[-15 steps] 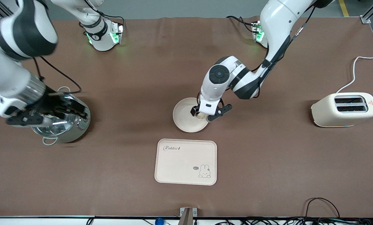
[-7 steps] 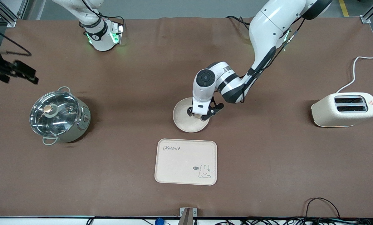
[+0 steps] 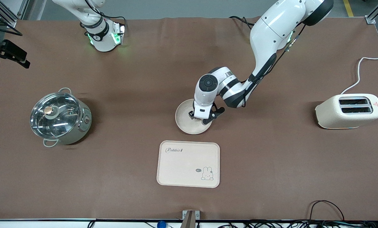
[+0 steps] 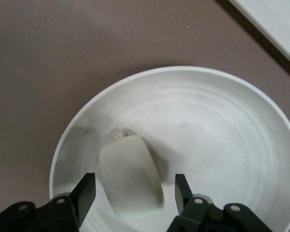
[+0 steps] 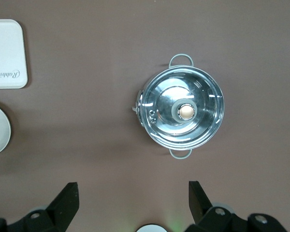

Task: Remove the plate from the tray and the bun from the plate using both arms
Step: 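Lift the bun off the plate and carry it toward the toaster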

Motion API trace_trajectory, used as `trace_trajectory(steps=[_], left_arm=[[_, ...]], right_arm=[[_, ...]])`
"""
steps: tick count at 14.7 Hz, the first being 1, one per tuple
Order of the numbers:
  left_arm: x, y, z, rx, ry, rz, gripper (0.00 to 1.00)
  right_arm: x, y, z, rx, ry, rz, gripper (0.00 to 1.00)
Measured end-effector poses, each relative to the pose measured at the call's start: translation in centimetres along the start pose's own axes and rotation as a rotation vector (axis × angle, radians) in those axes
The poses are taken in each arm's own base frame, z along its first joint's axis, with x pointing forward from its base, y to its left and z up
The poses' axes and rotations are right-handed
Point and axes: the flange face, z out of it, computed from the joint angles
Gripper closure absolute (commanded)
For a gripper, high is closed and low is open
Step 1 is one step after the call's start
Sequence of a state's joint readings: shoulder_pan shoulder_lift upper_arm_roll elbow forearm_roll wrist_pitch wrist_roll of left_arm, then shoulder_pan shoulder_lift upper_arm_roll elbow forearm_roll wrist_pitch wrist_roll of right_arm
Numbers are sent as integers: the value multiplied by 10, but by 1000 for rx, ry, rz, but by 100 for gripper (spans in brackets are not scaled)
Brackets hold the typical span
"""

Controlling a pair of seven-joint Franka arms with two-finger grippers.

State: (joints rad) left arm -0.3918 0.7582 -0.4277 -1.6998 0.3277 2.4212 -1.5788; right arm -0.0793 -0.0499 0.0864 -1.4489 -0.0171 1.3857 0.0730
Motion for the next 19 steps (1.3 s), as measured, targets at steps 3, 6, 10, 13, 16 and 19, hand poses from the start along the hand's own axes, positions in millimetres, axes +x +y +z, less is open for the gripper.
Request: trace_trajectory(steps=[3, 6, 10, 13, 16, 19], left_arm=[[2, 2, 0, -4, -1, -3, 82], [7, 10, -11, -22, 7, -8, 88], [39, 25, -88, 20, 73, -43, 86], [101, 0, -160, 94, 129, -29, 85], [196, -57, -174, 180, 114, -39, 84], [259, -111, -140, 244, 52, -38, 82]], right_arm=[[6, -1, 4, 4, 28, -3, 0], [10, 1, 9, 5, 33, 2, 0], [10, -3, 10, 5, 32, -5, 0], [10, -7, 10, 5, 34, -13, 0], [10, -8, 9, 5, 34, -15, 0], [10, -12, 9, 5, 35, -23, 0]])
